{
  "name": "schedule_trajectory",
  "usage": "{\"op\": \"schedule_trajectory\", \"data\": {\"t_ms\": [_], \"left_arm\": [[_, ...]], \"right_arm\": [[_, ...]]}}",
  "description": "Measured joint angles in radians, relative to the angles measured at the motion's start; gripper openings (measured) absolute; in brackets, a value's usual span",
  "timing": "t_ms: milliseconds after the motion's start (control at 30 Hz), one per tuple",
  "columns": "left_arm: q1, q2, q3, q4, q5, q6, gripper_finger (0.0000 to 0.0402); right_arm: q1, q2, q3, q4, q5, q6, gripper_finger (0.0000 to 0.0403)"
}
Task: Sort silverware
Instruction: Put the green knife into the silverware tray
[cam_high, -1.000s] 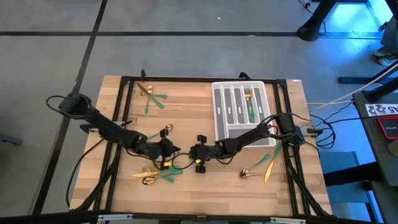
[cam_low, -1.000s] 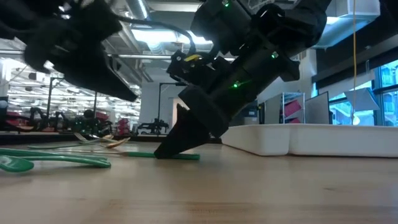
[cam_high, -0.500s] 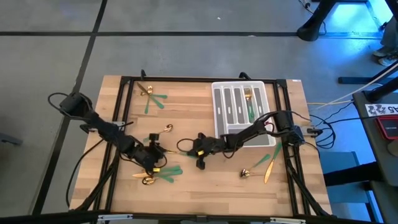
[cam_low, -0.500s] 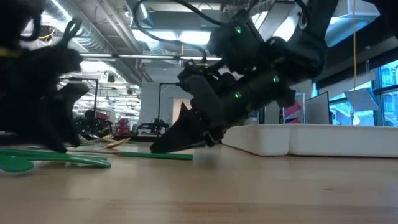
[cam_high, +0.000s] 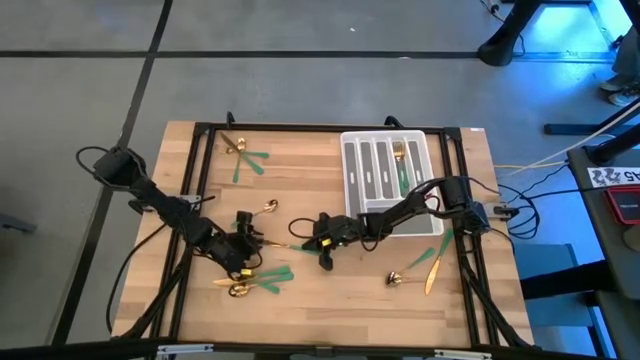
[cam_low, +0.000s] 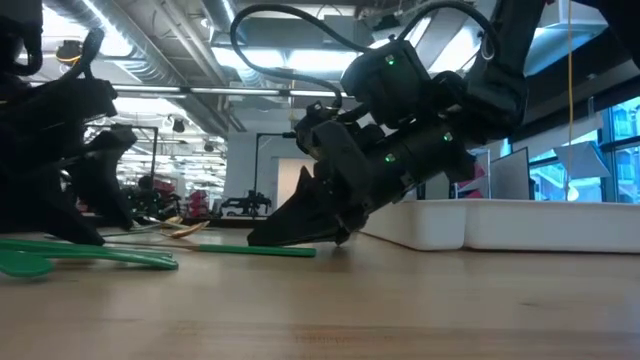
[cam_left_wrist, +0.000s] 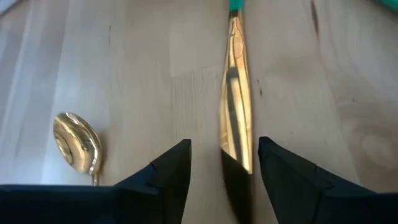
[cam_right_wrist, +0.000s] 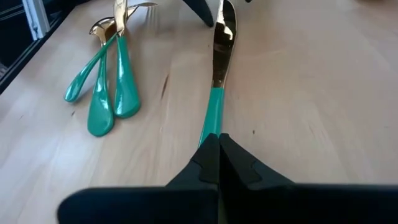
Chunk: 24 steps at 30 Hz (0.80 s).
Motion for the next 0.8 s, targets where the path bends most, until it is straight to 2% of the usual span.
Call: {"op": "schedule_trajectory", "data": {"t_ms": [300,467,600,700,800], "left_arm": [[-0.047,0.003,0.004,-0.021,-0.027,0.086,0.0178],[-0.064,0.005,0.019,-0.049,-0.045,0.200,0.0178],[-0.051,0.005,0.021,-0.049,-0.041,0.231,0.0178],[-0.045,0.005,0.021,-0.046,-0.036,0.230,0.0178],[-0.044,0.005,0.021,-0.044,-0.037,0.210,0.0178]], "right_arm": [[0.000,-0.009,0.000,-0.013,-0.056,0.000,0.0001],[0.002,-0.050,-0.005,-0.056,-0.070,0.050,0.0000],[0.006,-0.095,-0.009,-0.089,-0.079,0.060,0.0000],[0.030,-0.134,-0.012,-0.120,-0.070,0.026,0.0000],[0.062,-0.168,-0.013,-0.154,-0.009,-0.033,0.0000]]}}
